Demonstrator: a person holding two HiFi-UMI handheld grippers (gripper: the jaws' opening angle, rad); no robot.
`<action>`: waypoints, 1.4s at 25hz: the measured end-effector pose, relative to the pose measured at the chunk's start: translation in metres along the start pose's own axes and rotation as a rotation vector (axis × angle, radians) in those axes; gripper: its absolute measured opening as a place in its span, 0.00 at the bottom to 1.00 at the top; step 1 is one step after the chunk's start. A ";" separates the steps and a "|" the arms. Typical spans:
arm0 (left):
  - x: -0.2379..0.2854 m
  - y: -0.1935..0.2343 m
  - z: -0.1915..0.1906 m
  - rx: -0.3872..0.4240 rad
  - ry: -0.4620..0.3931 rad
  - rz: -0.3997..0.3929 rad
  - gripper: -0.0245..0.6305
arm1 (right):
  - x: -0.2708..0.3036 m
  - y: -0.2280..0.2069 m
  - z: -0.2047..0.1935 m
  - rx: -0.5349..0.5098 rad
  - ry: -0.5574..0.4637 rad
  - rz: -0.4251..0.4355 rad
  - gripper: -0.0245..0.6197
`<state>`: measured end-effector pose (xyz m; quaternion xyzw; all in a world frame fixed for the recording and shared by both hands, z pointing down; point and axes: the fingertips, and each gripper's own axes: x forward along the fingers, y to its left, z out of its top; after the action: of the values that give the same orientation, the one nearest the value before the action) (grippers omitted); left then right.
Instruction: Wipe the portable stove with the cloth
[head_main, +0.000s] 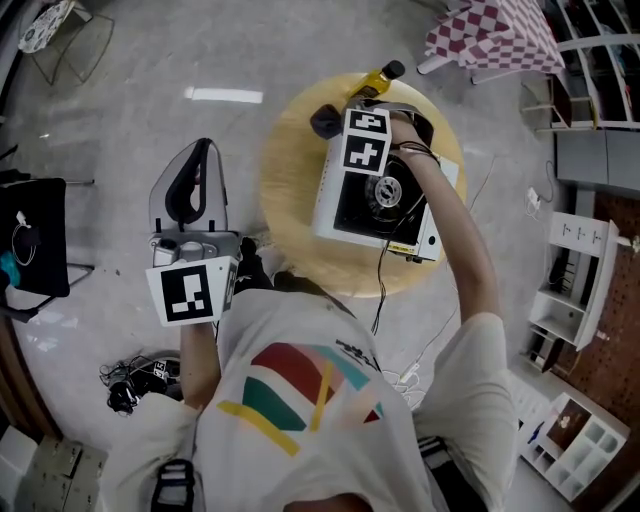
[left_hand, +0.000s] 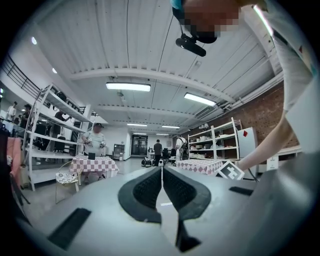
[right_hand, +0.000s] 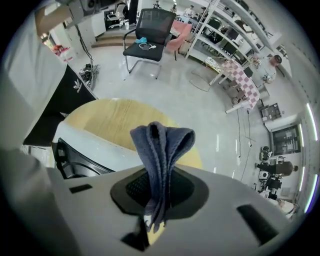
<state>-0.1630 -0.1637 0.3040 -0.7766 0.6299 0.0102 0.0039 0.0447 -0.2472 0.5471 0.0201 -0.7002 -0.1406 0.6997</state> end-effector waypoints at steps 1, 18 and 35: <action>0.000 0.000 0.000 -0.002 0.000 -0.002 0.05 | 0.001 0.002 0.000 -0.002 0.003 0.003 0.09; 0.000 0.005 0.000 -0.012 -0.008 0.006 0.05 | -0.018 0.120 0.050 -0.146 -0.086 0.116 0.09; -0.013 -0.002 0.000 -0.007 -0.014 0.011 0.05 | -0.043 0.218 0.078 -0.112 -0.172 0.162 0.09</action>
<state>-0.1635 -0.1507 0.3047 -0.7732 0.6339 0.0179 0.0056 0.0050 -0.0156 0.5554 -0.0877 -0.7478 -0.1238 0.6463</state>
